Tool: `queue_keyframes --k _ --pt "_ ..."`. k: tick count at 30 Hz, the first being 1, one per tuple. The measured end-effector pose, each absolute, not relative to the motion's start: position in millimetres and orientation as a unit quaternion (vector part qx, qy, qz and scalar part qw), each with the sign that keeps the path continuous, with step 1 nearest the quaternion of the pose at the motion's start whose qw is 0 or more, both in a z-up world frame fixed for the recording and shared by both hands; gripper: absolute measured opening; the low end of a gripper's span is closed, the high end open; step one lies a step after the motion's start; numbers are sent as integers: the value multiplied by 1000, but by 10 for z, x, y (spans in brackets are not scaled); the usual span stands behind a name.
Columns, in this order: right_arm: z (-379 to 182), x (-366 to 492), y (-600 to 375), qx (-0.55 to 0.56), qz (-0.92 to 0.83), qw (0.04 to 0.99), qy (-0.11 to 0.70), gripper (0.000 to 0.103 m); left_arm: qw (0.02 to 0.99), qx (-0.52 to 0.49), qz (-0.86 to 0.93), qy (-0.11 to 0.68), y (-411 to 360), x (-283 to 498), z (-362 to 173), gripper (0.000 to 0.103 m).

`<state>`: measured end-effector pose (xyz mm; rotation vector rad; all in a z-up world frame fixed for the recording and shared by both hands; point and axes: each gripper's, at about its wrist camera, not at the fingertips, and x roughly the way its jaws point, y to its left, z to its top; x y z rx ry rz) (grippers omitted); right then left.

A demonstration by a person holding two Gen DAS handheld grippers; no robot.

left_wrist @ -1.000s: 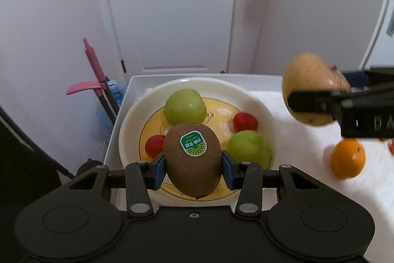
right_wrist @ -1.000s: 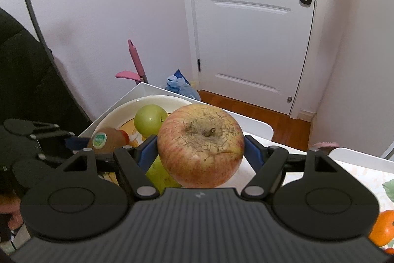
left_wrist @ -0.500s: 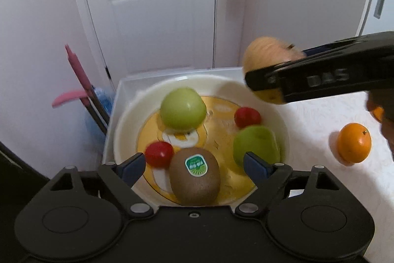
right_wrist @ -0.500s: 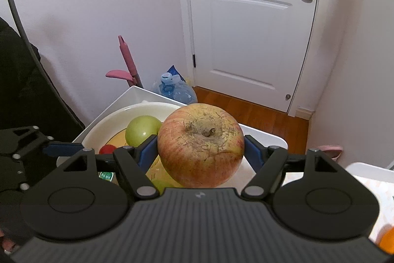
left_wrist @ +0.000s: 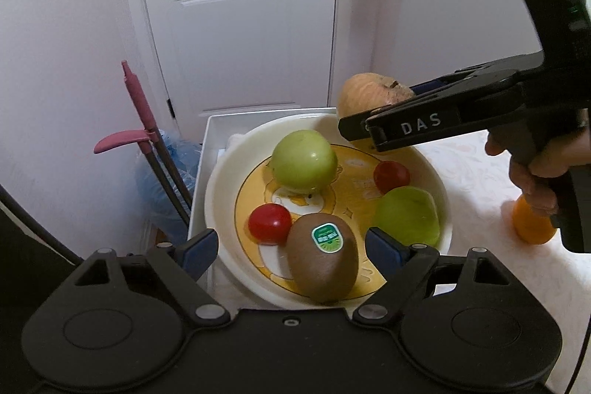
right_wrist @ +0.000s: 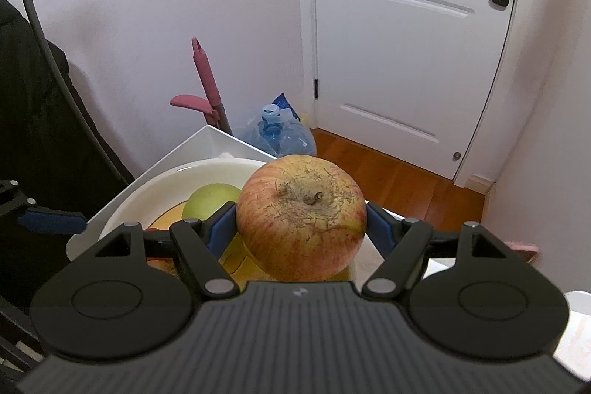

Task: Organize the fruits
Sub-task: 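Lower the brown apple into the bowl and open the right tool, then move both tools over to the oranges and tangerines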

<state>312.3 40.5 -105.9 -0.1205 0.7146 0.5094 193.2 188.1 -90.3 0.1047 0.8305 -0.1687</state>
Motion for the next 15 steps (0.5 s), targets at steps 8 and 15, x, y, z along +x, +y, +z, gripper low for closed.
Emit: queue_keyframes --k 8,15 --pt "-988 3023 337 -36 245 916 316 103 910 51 -74 404 1905 1881 -908 90" --pt "-999 2894 275 -38 232 914 329 103 910 48 -72 405 1905 1860 -908 90"
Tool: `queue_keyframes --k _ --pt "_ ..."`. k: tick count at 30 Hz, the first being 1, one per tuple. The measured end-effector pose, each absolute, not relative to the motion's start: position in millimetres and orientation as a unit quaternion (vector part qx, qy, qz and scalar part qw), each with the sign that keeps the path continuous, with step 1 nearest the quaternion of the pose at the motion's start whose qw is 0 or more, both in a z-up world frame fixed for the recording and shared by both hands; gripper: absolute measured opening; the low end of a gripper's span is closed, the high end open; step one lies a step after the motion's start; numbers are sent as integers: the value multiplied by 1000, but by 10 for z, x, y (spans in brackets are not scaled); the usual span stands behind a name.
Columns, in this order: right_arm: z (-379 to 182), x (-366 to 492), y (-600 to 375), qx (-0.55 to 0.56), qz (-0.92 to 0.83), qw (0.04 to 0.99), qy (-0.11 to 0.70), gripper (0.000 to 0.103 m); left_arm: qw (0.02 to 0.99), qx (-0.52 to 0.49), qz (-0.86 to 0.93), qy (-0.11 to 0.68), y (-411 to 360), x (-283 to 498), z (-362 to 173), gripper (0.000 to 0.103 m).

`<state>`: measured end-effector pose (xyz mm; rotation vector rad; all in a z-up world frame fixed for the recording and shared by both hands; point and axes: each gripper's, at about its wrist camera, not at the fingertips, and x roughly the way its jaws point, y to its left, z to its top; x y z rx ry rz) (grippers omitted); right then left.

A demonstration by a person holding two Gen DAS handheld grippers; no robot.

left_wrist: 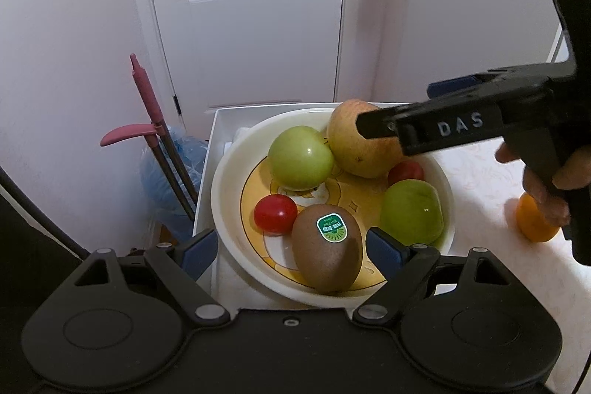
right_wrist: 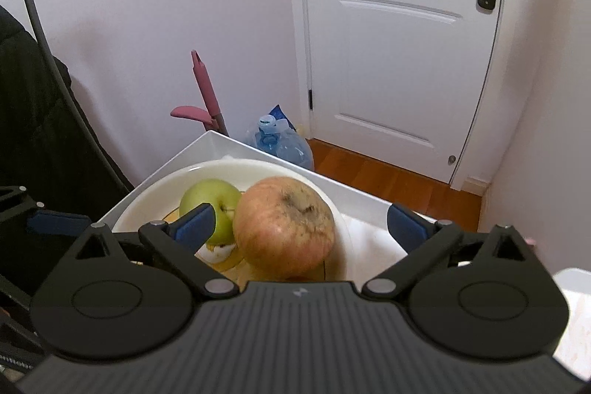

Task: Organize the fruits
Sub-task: 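Move both tools over to the oranges and tangerines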

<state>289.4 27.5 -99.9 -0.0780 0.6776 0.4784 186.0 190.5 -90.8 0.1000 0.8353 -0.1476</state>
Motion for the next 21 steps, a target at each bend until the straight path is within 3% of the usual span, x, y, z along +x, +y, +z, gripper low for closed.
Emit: queue_keyframes --k 21 --pt "-442 2159 -87 -19 176 935 309 103 929 53 -73 360 1781 1541 -490 90"
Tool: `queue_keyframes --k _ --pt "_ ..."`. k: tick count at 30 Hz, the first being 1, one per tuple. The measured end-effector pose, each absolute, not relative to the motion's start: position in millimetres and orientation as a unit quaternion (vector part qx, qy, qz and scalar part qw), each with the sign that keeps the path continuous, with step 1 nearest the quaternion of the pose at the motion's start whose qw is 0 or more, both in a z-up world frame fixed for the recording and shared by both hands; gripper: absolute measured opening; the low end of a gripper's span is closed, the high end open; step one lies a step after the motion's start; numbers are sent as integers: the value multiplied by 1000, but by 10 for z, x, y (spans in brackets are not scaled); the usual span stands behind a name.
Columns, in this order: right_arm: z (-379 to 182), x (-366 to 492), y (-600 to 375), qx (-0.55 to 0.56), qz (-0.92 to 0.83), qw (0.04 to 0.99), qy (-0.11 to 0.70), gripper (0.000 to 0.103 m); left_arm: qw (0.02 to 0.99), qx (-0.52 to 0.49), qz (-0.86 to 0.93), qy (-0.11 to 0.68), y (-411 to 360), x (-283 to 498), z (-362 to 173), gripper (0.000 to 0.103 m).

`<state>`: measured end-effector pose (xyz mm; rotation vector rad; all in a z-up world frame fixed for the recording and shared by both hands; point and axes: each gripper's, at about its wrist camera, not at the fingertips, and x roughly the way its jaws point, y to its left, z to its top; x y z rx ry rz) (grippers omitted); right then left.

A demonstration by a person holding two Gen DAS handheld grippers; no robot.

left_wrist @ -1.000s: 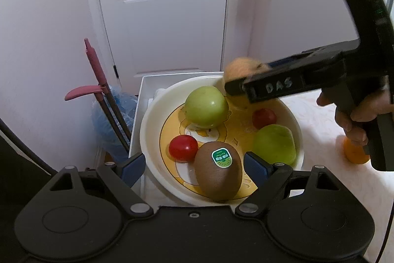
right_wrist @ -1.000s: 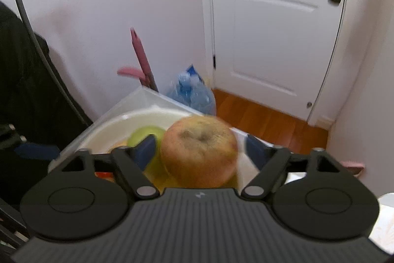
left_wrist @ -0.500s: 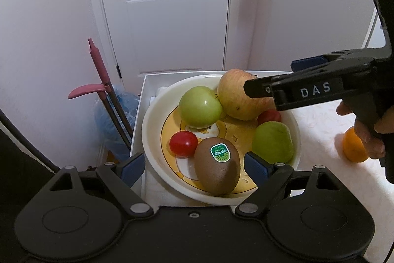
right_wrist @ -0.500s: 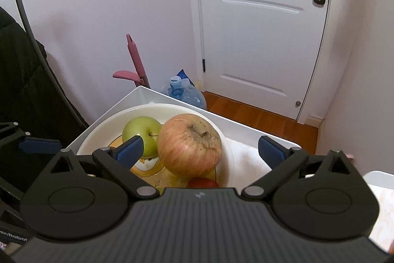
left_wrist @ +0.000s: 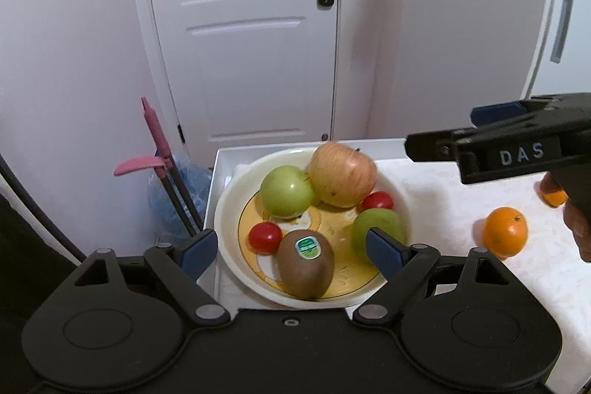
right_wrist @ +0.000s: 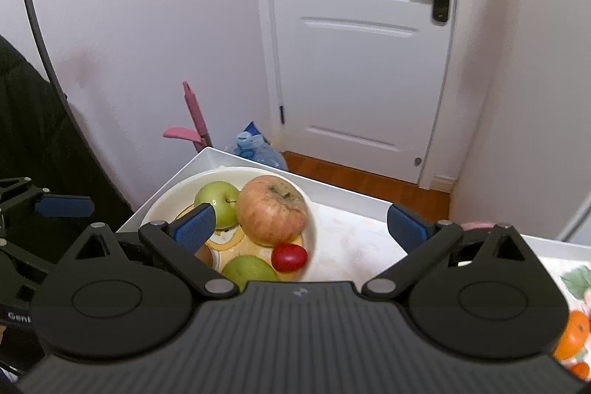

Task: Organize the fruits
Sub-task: 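Move both tools over to the oranges and tangerines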

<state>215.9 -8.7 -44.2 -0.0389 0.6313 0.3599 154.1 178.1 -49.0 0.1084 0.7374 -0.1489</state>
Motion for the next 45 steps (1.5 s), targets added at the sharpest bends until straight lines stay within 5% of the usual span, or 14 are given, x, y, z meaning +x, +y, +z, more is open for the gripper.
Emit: queue_keyframes --k 22,45 --pt "-262 1060 -1884 13 78 947 312 103 936 58 -99 333 491 1026 -219 91" --pt "-1356 1260 -2946 6 48 934 353 103 928 91 -72 354 -674 1440 -1264 91"
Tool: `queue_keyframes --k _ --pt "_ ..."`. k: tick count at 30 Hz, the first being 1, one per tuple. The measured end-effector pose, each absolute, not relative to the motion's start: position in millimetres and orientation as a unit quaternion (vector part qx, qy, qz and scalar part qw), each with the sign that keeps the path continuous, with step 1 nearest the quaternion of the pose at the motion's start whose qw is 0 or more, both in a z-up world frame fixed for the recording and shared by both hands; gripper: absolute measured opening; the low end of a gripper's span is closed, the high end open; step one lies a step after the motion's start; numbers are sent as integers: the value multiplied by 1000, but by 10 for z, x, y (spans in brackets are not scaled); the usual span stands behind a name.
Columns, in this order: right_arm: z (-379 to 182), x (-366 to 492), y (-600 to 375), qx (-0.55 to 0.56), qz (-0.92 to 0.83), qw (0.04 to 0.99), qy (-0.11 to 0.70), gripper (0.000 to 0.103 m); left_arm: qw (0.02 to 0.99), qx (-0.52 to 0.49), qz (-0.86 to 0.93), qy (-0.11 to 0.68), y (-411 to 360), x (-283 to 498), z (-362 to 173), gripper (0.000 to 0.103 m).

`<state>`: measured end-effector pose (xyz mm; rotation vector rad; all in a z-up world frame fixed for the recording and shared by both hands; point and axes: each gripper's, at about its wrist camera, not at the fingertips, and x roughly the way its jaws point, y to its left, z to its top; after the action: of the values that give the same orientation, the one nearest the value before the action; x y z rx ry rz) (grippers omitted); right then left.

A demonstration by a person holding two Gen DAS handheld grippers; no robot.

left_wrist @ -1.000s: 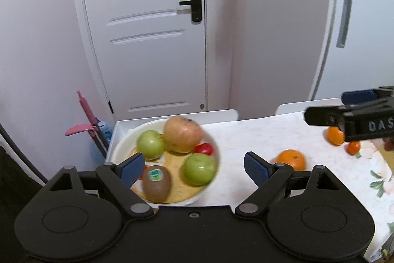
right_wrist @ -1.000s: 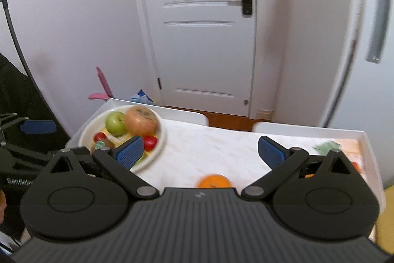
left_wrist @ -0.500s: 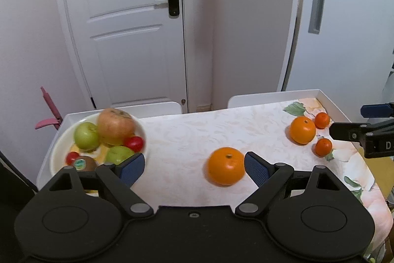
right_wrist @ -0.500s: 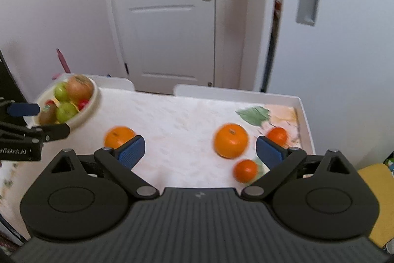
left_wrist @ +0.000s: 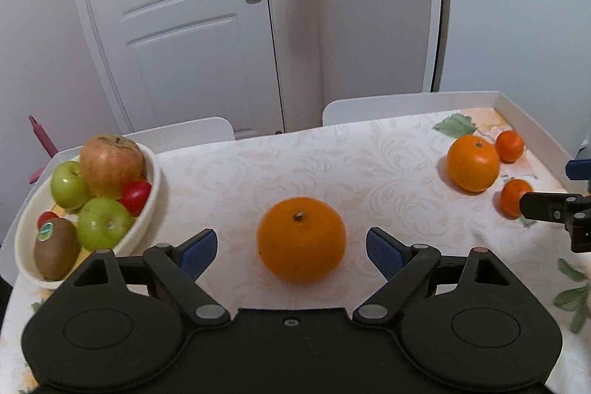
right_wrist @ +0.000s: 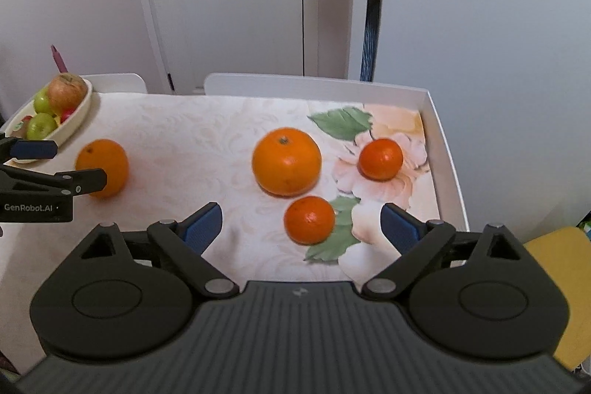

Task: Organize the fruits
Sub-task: 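Move both tools over to the oranges and tangerines, then grasp a large orange with the left tool while the right tool grasps a tangerine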

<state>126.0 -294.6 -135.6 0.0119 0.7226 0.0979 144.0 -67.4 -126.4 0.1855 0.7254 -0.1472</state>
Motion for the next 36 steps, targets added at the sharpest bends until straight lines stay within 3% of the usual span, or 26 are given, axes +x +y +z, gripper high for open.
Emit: queue_keyframes --k 4,7,17,34,36 --pt "-1493 1322 -2975 12 46 933 358 103 927 94 -66 356 -706 1525 -1377 90" --pt "-1565 1374 -2979 13 48 930 365 96 926 95 -68 359 -741 1574 -1442 89" --pt "-1612 1429 -2985 19 48 929 366 83 923 107 -64 365 -778 1635 -1535 67" --pt "-1649 1463 -2929 8 30 928 370 69 921 119 -78 362 -716 1546 -1520 66" --pt "-1650 1470 -2924 9 30 928 372 63 921 120 -79 363 -700 1534 -1513 66"
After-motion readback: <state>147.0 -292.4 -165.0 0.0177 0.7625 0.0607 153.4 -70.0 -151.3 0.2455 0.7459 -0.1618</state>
